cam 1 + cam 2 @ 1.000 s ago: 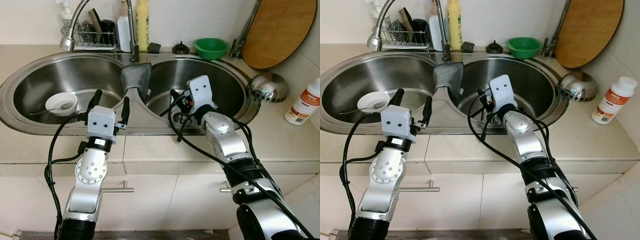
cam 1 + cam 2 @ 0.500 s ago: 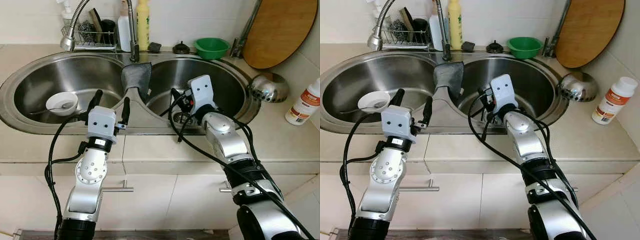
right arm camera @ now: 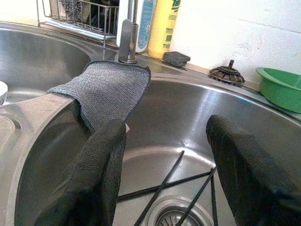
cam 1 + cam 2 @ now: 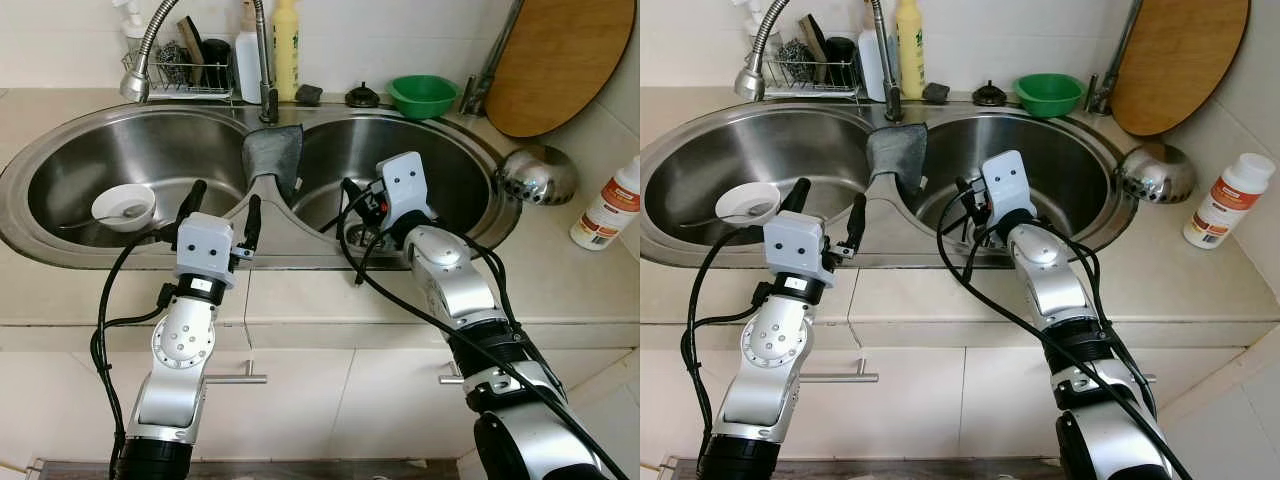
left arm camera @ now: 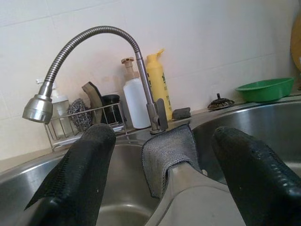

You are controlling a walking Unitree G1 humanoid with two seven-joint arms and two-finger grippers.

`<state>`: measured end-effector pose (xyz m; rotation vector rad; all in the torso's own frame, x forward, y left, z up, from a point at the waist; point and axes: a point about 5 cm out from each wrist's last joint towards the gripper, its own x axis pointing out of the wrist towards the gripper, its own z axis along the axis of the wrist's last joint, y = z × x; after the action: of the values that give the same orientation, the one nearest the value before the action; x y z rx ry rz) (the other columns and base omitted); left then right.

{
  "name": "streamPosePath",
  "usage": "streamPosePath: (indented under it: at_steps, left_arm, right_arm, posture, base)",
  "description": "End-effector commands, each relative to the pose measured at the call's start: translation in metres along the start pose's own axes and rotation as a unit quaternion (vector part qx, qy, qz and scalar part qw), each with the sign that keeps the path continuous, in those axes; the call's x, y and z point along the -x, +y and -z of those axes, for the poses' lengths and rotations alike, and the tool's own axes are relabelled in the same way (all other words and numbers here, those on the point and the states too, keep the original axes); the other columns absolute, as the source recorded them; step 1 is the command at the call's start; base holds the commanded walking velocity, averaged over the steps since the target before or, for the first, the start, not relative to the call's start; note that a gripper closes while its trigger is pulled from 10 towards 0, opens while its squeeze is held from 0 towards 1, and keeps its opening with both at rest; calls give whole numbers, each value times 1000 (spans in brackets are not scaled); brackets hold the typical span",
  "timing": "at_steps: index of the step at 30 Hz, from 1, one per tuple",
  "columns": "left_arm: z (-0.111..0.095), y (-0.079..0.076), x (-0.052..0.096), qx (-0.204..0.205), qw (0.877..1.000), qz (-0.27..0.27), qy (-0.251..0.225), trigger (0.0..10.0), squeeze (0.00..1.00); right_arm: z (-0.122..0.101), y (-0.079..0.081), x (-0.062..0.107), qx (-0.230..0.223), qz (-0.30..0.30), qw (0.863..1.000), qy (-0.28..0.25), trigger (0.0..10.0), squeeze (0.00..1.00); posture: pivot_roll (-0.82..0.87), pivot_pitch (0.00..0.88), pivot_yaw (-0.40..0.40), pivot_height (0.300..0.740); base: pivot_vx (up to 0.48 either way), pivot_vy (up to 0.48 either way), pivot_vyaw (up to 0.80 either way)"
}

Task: Kitchen organization

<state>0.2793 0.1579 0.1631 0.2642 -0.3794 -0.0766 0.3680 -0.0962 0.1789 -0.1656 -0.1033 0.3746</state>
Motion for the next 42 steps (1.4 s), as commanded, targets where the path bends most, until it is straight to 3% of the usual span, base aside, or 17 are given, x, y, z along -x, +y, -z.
streamPosePath:
  at_steps: [1, 31, 32, 34, 35, 42]
  left_arm:
    - [1, -4, 0, 2, 1000, 9, 4, 10000, 0]
    - [1, -5, 0, 8, 1000, 11, 5, 10000, 0]
    - [1, -5, 0, 9, 1000, 11, 5, 10000, 0]
    - [1, -5, 0, 10, 1000, 11, 5, 10000, 0]
    - [1, -5, 0, 13, 1000, 11, 5, 10000, 0]
    - [0, -6, 0, 13, 1000, 14, 1, 10000, 0]
  right_arm:
    - [-4, -2, 1, -12, 9, 1000, -11, 10000, 1000]
    - [-12, -5, 2, -32, 41, 998, -41, 10000, 1000]
    - [-12, -5, 2, -32, 42, 998, -41, 10000, 604]
    - [-12, -6, 2, -31, 43, 998, -41, 10000, 604]
    - [-12, -6, 2, -28, 46, 998, -41, 10000, 0]
    - [-14, -5, 2, -24, 50, 997, -47, 10000, 0]
  posture:
    - [26, 0, -35, 740]
    - [24, 0, -34, 740]
    - [24, 0, -34, 740]
    - [24, 0, -35, 740]
    - [23, 0, -34, 740]
    - [22, 0, -34, 740]
  base:
    - [0, 0, 0]
    - [0, 0, 0]
    - [0, 0, 0]
    - [0, 0, 0]
    - [0, 0, 0]
    - [0, 0, 0]
